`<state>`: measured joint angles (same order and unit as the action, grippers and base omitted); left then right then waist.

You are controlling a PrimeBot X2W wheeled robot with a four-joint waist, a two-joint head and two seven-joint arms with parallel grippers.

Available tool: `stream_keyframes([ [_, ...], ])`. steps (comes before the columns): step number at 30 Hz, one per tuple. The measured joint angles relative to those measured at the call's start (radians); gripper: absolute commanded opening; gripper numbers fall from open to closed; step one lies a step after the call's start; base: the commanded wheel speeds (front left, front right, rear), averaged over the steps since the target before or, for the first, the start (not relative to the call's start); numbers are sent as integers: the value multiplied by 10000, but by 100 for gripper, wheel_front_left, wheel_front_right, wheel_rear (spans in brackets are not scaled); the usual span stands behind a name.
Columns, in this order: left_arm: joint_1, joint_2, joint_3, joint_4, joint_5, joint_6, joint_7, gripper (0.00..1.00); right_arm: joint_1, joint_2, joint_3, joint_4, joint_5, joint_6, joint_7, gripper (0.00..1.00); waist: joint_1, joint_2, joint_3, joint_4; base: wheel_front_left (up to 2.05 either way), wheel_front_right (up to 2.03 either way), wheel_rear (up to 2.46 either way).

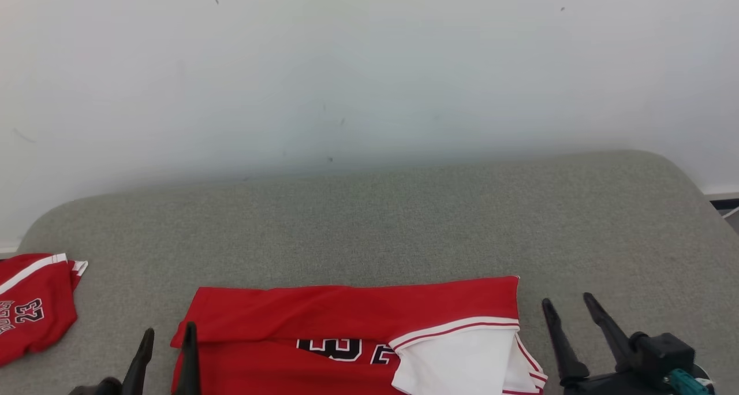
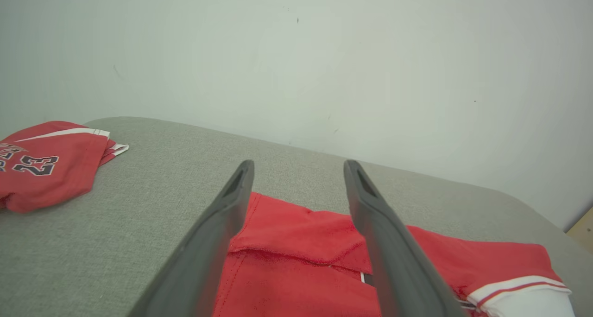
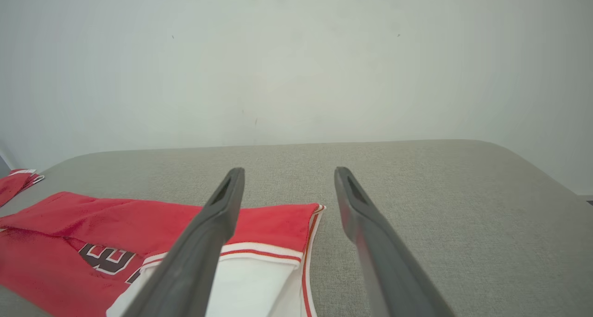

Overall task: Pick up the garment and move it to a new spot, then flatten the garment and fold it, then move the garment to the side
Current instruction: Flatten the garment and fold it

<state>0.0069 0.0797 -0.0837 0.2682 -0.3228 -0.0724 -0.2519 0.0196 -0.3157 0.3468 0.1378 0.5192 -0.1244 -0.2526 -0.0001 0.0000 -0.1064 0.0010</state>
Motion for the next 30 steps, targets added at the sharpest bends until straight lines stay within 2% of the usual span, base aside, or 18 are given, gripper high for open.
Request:
stream_keyframes([
  [6,670,433,-169,-169,69,-169,12,100,341,581,-1250,0,-2,0,-27,100,0,1,-279,44,0,0,0],
  [12,923,535,-203,-288,54,-176,259,100,626,1087,-1946,35,-29,-2,-27,100,0,0,-408,33,0,0,0],
  [19,946,527,-326,-633,54,-247,541,100,741,1413,-2104,-19,-121,-2,-27,100,1,0,-292,8,0,0,0],
  [22,943,525,-387,-683,54,-247,663,100,712,1421,-2153,366,-82,-2,-17,100,1,0,-173,0,0,0,0],
  [28,906,506,-616,-802,59,-251,863,100,110,1457,-2397,1501,136,-4,838,100,2,1,7,74,0,0,0],
  [30,853,502,-698,-855,71,-259,1020,100,-329,1457,-2111,2000,186,-4,1411,100,2,0,76,184,0,0,0],
])
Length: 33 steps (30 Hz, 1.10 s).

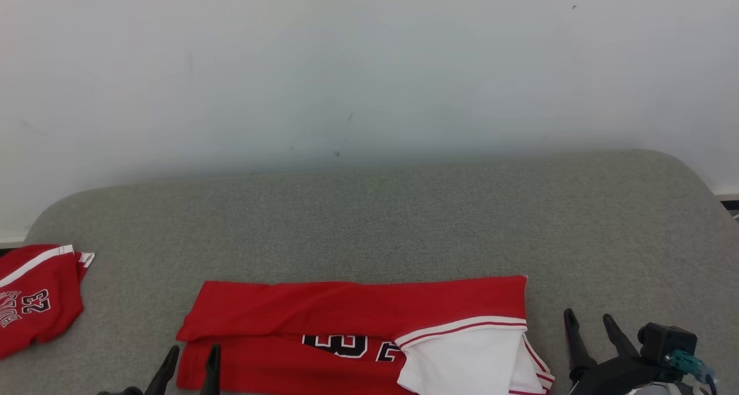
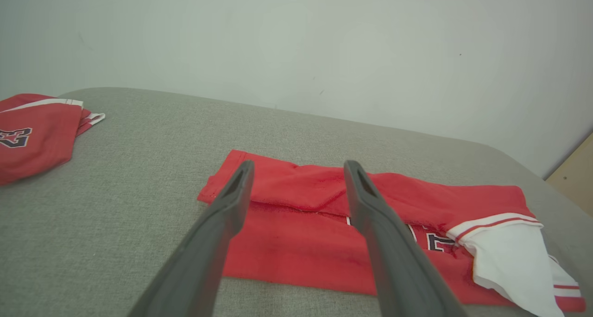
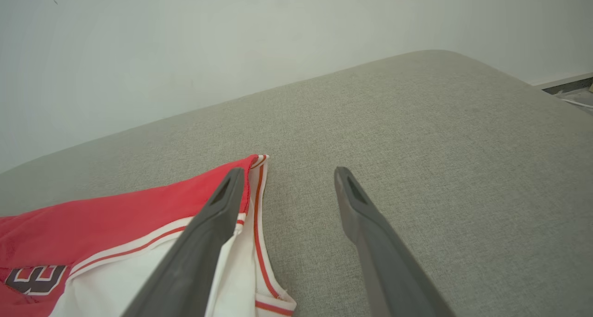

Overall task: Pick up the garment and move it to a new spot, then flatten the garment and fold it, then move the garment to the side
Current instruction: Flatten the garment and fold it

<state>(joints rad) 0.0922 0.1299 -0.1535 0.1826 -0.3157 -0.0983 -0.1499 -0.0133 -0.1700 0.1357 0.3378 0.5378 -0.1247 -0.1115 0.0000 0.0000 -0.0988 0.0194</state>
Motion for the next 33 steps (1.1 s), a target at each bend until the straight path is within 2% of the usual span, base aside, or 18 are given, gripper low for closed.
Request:
stream_keyframes([
  [7,-184,4,-165,-75,4,-2,176,100,-670,173,631,1244,48,2,1076,100,0,0,159,325,0,0,0],
  [18,-206,23,-219,-111,2,-65,372,100,-1807,401,857,2961,29,2,2134,100,1,0,391,679,0,0,0],
  [31,-235,42,-263,-192,2,-77,545,100,-2260,654,706,4105,407,4,2790,100,0,0,477,831,0,0,0],
  [32,-235,44,-263,-203,2,-77,575,100,-2294,685,671,4148,495,4,2800,49,0,0,484,839,0,0,0],
  [33,-235,48,-265,-217,2,-77,583,100,-2357,704,652,4209,560,4,2811,37,0,0,491,846,0,0,0],
])
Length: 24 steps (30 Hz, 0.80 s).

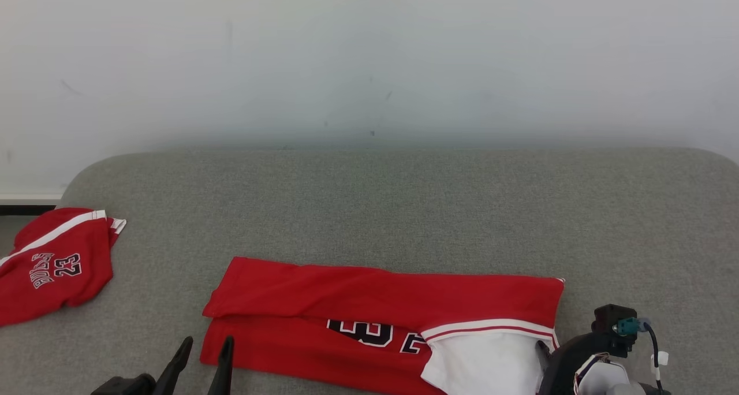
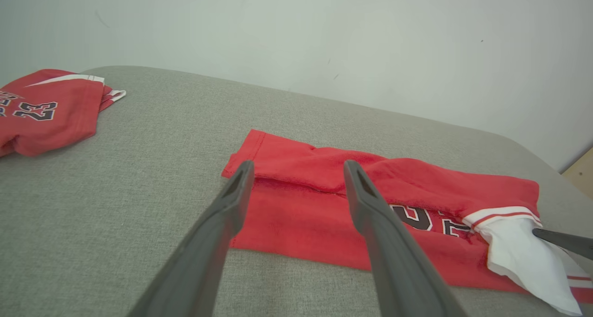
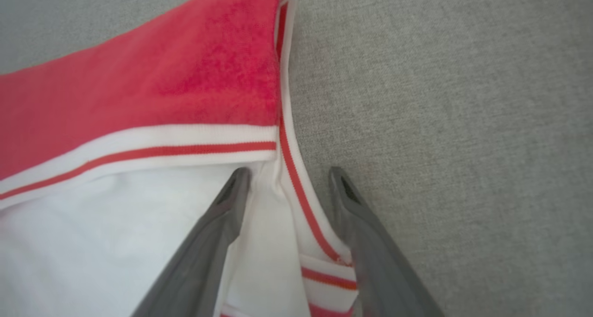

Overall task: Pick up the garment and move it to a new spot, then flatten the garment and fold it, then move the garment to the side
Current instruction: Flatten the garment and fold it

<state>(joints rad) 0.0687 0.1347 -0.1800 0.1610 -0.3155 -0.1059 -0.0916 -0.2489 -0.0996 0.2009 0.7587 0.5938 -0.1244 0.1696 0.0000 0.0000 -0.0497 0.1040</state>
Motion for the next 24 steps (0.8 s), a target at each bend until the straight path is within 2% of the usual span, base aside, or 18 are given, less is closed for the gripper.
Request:
stream_keyframes([
  [1,0,4,0,-15,0,0,2,100,-81,8,10,69,17,12,69,26,0,0,7,8,0,0,0],
  [2,0,4,0,-25,0,0,10,100,-126,12,13,107,17,12,71,0,0,0,12,15,0,0,0],
  [15,2,8,-2,-73,-8,0,111,100,-500,-119,-370,403,73,42,115,0,0,0,18,-21,0,0,0],
  [18,6,12,-4,-109,-12,0,121,100,-532,-594,-775,460,153,42,-10,0,0,1,17,-57,0,0,0],
  [24,37,79,-8,-157,-17,0,184,100,-724,-1952,-1517,550,192,12,-203,0,0,0,10,-134,0,0,0],
])
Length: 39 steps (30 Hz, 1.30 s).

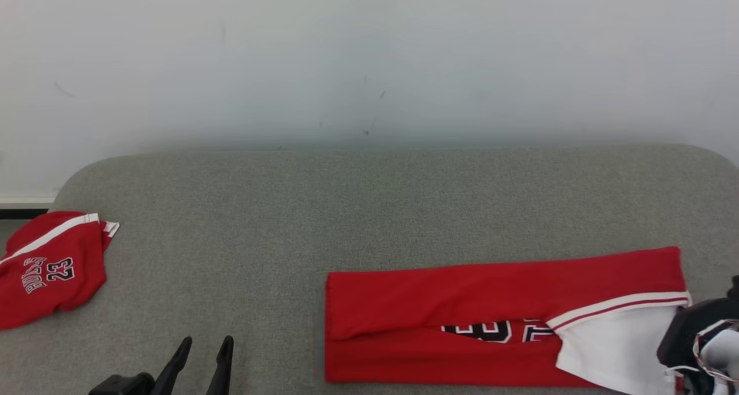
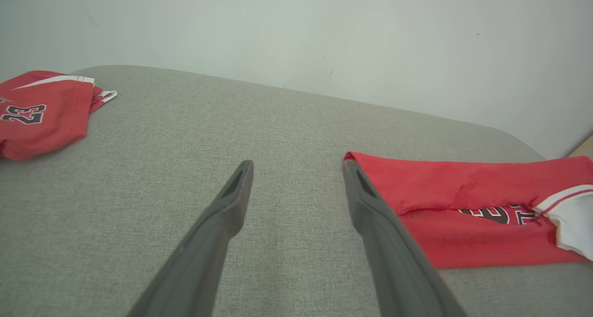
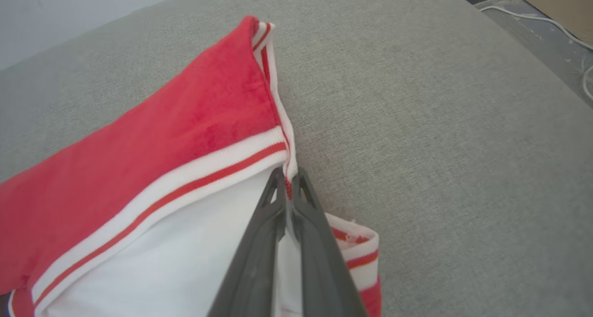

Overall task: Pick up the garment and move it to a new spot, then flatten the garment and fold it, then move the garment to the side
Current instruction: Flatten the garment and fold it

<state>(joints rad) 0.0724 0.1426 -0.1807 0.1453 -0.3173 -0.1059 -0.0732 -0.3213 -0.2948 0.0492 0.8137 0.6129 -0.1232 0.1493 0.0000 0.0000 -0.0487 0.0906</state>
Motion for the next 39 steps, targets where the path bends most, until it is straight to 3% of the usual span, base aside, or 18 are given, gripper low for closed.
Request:
stream_keyframes([
  [8,8,31,-115,-36,0,0,100,100,-199,-1313,-414,253,-301,-4,-46,0,0,0,17,-49,0,0,0],
  [13,17,-13,-217,-36,-2,0,111,100,-381,-1386,-293,130,-667,-12,-69,0,0,0,8,-56,0,0,0],
  [18,26,-71,-278,0,-19,0,125,100,-345,-826,90,-282,-815,-12,130,0,-1,0,-66,-51,0,0,0],
  [33,280,-127,-284,92,-105,13,128,100,274,1699,1845,-3074,-867,77,1064,0,-2,0,-308,-146,0,0,0],
  [36,256,-159,-347,92,-105,13,201,100,160,2286,2395,-3252,-972,75,1430,0,-1,0,-287,-152,0,0,0],
  [39,189,-180,-502,92,-105,0,230,100,53,2439,2675,-3321,-997,73,1624,0,-1,0,-255,-86,0,0,0],
])
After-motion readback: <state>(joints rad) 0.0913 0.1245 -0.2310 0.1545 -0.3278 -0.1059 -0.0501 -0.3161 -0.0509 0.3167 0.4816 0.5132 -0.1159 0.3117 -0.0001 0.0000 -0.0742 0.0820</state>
